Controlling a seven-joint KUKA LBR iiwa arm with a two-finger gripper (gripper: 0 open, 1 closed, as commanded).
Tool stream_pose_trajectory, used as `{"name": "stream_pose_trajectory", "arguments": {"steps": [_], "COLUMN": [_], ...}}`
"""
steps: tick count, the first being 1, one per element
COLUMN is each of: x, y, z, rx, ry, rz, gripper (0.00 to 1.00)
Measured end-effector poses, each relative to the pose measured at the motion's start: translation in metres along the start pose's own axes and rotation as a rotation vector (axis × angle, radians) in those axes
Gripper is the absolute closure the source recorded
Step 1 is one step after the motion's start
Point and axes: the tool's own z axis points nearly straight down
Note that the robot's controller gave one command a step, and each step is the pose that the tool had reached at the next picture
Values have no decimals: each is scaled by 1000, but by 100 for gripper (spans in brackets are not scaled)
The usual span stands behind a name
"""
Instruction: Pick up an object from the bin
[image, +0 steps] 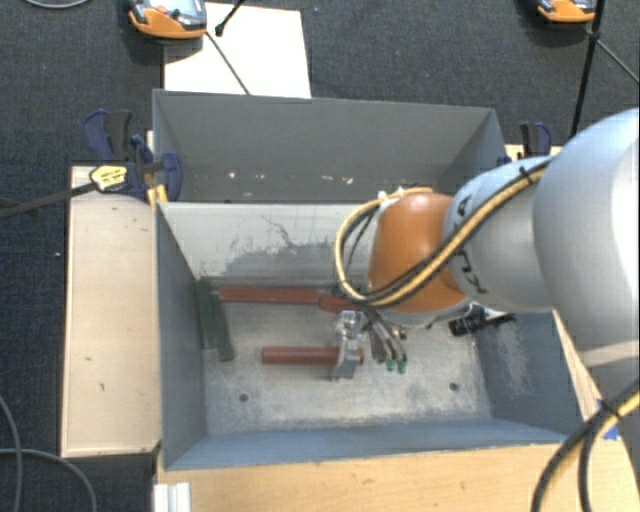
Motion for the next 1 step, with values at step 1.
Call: {"name": "stream_pose_trajectory", "arguments": {"steps": [1], "x": [0], "y": [0], "z": [0], "rx": [0], "ry": [0], "rz": [0], "gripper": [100]}}
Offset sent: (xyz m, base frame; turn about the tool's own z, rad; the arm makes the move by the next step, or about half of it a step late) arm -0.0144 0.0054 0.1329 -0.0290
